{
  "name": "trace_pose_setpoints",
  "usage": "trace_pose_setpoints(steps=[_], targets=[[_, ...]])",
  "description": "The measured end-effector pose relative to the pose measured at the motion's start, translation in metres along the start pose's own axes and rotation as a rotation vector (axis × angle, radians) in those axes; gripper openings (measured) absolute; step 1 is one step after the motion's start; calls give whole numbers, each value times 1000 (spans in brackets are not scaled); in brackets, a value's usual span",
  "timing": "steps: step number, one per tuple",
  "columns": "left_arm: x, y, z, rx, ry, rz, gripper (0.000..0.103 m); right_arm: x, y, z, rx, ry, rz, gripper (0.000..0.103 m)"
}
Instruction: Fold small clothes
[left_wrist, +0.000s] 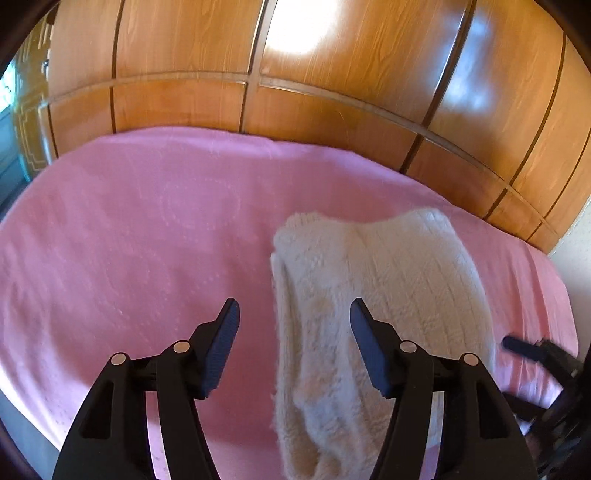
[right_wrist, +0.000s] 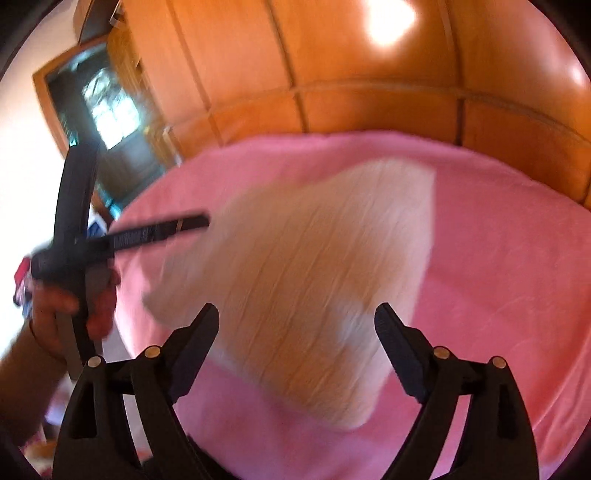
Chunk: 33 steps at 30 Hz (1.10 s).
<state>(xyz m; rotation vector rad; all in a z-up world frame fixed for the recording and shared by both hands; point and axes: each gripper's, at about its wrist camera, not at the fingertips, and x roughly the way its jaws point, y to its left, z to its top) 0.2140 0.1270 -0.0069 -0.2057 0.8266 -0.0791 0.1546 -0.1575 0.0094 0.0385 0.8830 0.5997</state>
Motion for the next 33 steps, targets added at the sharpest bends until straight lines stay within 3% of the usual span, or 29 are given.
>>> trace_pose_setpoints(steps=[2, 6, 10, 13, 14, 18, 26, 33], targets=[[5, 1, 0, 20, 7, 28, 61, 3, -8, 18, 20, -34, -34, 86], [25, -3, -1, 25, 49, 50, 61, 27, -16, 40, 47, -32, -64, 66], [45, -2, -8, 24, 78, 69, 67, 74, -23, 40, 19, 47, -167, 65], [52, -2, -10, 23, 88, 60, 67, 89, -26, 32, -10, 17, -201, 69], [50, -3, -9, 34, 79, 60, 67, 85, -28, 32, 1, 5, -184, 71], [47, -5, -10, 69, 65, 51, 67, 67, -40, 32, 41, -12, -107, 98], [48, -1, -11, 68, 62, 34, 71, 62, -90, 25, 251, 23, 35, 100], [49, 4, -13, 60, 68, 0, 72, 67, -106, 20, 309, 60, 145, 100]])
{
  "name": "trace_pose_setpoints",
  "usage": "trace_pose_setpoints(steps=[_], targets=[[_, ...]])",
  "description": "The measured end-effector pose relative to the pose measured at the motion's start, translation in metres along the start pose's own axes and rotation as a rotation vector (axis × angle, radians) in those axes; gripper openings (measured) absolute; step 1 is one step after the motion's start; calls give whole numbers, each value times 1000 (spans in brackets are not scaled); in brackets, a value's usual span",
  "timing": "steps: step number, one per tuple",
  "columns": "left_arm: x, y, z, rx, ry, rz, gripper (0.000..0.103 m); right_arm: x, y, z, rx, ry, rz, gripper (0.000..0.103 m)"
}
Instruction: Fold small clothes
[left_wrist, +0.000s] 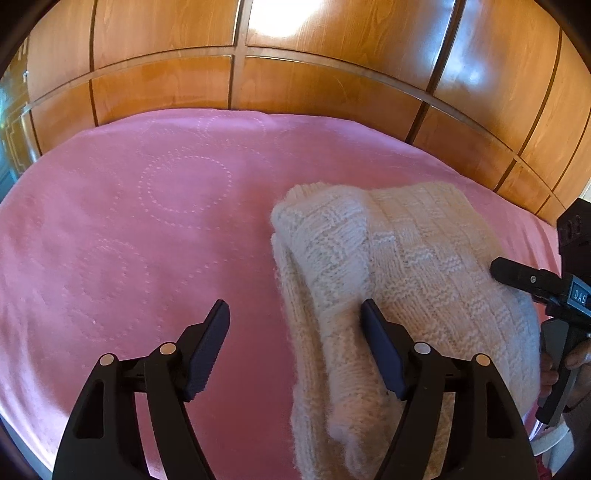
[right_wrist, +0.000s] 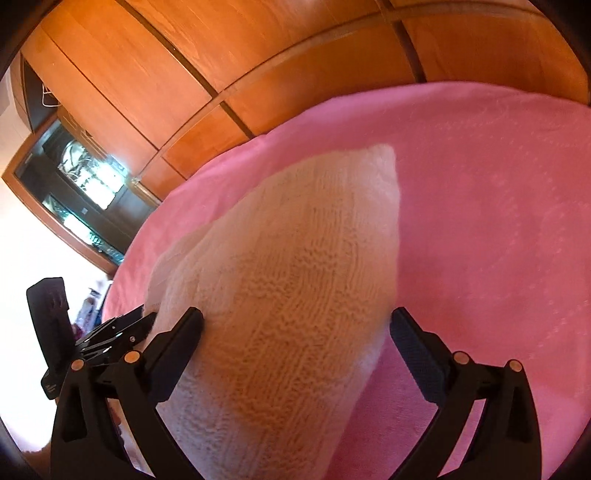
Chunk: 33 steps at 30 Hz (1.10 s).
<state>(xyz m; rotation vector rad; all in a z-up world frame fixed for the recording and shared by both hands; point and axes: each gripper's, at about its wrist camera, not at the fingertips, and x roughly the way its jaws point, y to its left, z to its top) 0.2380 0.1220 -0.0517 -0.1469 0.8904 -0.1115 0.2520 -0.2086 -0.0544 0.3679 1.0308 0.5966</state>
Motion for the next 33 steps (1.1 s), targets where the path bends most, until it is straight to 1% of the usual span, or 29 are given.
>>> trace_pose_setpoints(steps=[3, 5, 6, 9, 10, 11, 12, 13, 14, 15, 16, 17, 18, 19, 21, 22, 23, 25, 27, 30, 33], targets=[[1, 2, 0, 1, 1, -16, 73, 6, -8, -1, 39, 28, 60, 101], [4, 6, -1, -6, 3, -39, 75, 10, -13, -1, 64, 44, 98, 101], [6, 9, -2, -17, 8, -64, 75, 11, -14, -1, 69, 45, 110, 101], [15, 24, -5, -97, 40, -177, 75, 17, -12, -2, 69, 63, 142, 101], [23, 34, -7, -155, 65, -253, 75, 18, -11, -2, 72, 69, 149, 101], [29, 43, -9, -209, 78, -312, 75, 21, -10, -1, 76, 79, 158, 100], [32, 49, -11, -250, 80, -355, 75, 23, -8, -1, 77, 86, 164, 98], [34, 53, -13, -270, 75, -382, 75, 23, -6, -1, 76, 95, 171, 96], [34, 55, -14, -275, 65, -417, 66, 24, -4, -2, 79, 100, 175, 88], [35, 55, -16, -279, 64, -469, 51, 25, -3, -2, 82, 101, 180, 80], [36, 54, -18, -291, 67, -511, 41, 24, -1, -3, 86, 98, 181, 76], [35, 54, -20, -303, 58, -536, 40, 21, 1, -5, 89, 90, 173, 71], [34, 52, -22, -295, 47, -546, 34, 19, 4, -5, 91, 83, 171, 65], [32, 51, -23, -308, 41, -561, 30, 15, 6, -6, 100, 79, 168, 63], [25, 50, -24, -334, 26, -594, 27, 3, 10, -8, 108, 56, 171, 58], [21, 46, -24, -326, 16, -595, 26, -4, 12, -9, 107, 44, 176, 57], [15, 41, -22, -310, 9, -594, 26, -13, 16, -11, 98, 30, 180, 56], [7, 26, -20, -287, 4, -613, 23, -32, 19, -15, 81, 0, 186, 55], [0, 0, -18, -251, 2, -653, 23, -60, 21, -21, 64, -42, 179, 54], [-3, -49, -11, -182, 14, -710, 23, -101, 13, -24, 49, -110, 134, 54], [1, -110, 2, -105, 29, -767, 23, -150, -12, -29, 68, -192, 76, 54]])
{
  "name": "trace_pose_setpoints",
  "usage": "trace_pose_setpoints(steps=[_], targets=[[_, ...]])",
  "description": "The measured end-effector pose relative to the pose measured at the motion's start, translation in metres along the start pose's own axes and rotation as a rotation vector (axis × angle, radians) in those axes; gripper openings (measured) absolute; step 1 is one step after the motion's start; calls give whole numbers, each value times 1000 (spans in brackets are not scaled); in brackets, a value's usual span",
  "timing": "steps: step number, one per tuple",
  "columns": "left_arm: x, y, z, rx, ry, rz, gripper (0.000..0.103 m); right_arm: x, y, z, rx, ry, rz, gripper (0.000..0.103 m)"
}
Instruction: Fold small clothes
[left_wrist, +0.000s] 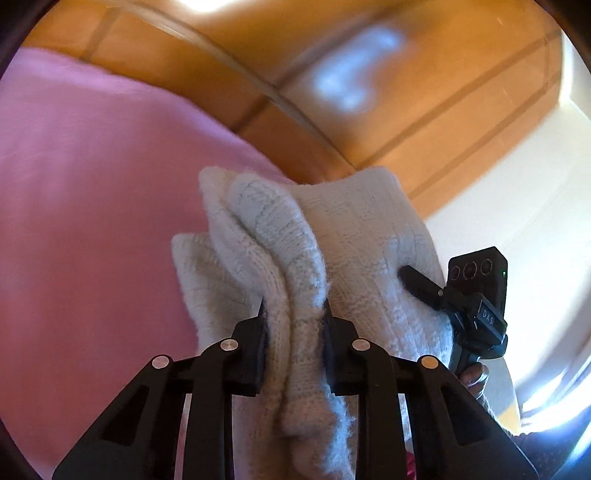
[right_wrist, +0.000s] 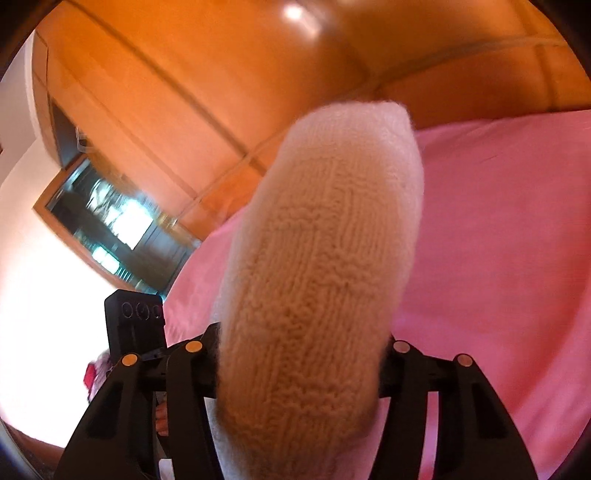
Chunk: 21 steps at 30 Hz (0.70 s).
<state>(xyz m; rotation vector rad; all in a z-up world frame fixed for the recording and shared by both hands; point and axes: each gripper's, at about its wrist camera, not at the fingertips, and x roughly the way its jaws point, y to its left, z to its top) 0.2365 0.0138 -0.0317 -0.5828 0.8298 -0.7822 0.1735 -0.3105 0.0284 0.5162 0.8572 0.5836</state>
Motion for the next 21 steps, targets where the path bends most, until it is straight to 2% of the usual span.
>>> trace_pose_setpoints(steps=[3, 5, 6, 8, 10, 11, 12, 14, 16, 17, 21], targets=[[46, -34, 11, 35, 45, -38, 23, -50, -32, 3, 33, -86, -75, 54], [91, -67, 14, 114, 114, -4, 23, -79, -65, 0, 69, -121, -151, 56], [111, -79, 15, 160, 151, 27, 23, -85, -77, -3, 84, -128, -190, 59], [162, -98, 6, 255, 259, 180, 23, -94, -115, -14, 137, -113, -318, 63], [202, -109, -10, 353, 317, 310, 25, -93, -147, -30, 188, -76, -431, 70], [210, -114, -15, 400, 306, 343, 26, -95, -154, -36, 204, -95, -419, 75], [215, -120, -18, 438, 295, 377, 27, -100, -159, -42, 225, -130, -410, 86], [216, -126, -15, 430, 295, 405, 27, -108, -159, -47, 238, -166, -439, 93], [205, -132, -11, 434, 267, 449, 35, -115, -148, -48, 210, -192, -480, 93], [204, -136, -8, 442, 248, 464, 35, -121, -138, -48, 184, -208, -509, 91], [164, -156, -11, 480, 83, 495, 35, -136, -101, -47, 74, -246, -578, 57]])
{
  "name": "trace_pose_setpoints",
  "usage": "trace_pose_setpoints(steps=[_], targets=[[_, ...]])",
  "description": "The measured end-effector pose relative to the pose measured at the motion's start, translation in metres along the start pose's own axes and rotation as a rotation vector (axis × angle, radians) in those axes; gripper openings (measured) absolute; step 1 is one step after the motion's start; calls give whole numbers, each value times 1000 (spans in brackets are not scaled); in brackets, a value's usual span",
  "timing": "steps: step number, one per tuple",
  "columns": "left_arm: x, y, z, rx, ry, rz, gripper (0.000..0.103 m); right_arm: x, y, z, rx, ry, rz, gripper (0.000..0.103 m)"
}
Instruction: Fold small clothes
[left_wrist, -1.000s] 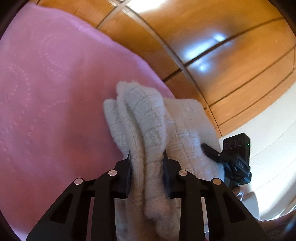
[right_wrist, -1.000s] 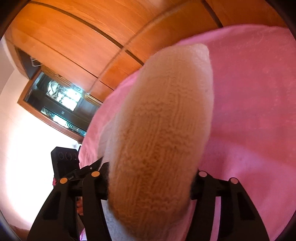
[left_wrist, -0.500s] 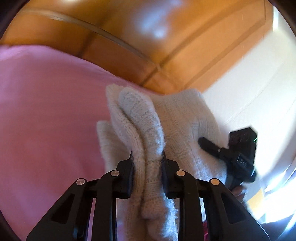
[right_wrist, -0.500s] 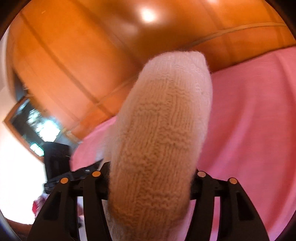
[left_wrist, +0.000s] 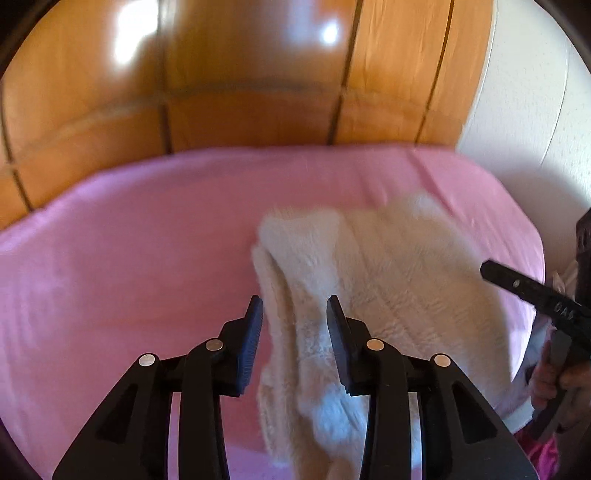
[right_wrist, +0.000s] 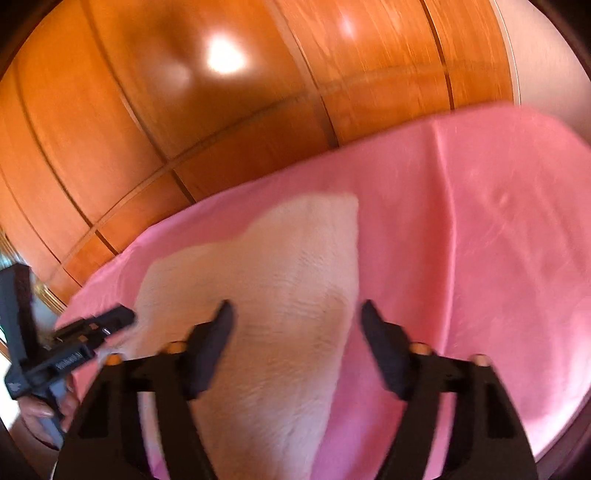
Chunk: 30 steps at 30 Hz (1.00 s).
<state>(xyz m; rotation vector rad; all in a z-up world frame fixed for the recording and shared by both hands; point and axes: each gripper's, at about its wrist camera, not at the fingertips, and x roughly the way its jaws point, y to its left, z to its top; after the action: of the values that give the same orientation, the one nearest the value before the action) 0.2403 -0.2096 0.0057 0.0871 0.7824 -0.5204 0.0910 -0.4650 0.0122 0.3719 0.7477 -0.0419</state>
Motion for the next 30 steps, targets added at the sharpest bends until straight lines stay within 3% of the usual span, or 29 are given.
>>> trace_pose_setpoints(steps=[2, 4, 6, 8, 10, 13, 17, 18, 20, 22, 23, 24, 25, 30], targets=[[-20, -6, -7, 22, -77, -12, 35, -15, 14, -5, -61, -36, -16, 50], [-29, -17, -16, 65, -99, -20, 35, -24, 24, -15, -109, -45, -29, 49], [-14, -28, -17, 96, -62, -36, 35, -20, 39, -28, -150, -25, -34, 49], [12, -33, -22, 132, 14, 23, 35, 0, 44, -41, -148, 33, -45, 51], [35, -26, -27, 137, 63, 85, 35, 17, 50, -53, -184, 23, -113, 54], [53, -9, -20, 53, 76, 60, 38, 31, 62, -55, -191, -12, -178, 56], [35, -7, -23, 52, 62, 79, 38, 34, 66, -56, -197, -11, -209, 59], [30, -7, -24, 48, 56, 86, 41, 33, 68, -56, -211, -12, -215, 59], [19, -6, -25, 27, 34, 121, 58, 29, 69, -57, -214, -12, -222, 60], [-2, -4, -32, -4, 14, 109, 66, 26, 69, -58, -206, -9, -221, 63], [-6, -2, -32, -17, 9, 101, 67, 23, 68, -58, -197, -4, -218, 70], [-11, -1, -32, -32, 1, 101, 69, 22, 68, -57, -187, 7, -208, 85], [-17, -1, -32, -40, -12, 102, 70, 20, 70, -58, -181, 16, -202, 91], [-43, -3, -33, -38, -78, 128, 78, 12, 78, -66, -172, 22, -235, 100]])
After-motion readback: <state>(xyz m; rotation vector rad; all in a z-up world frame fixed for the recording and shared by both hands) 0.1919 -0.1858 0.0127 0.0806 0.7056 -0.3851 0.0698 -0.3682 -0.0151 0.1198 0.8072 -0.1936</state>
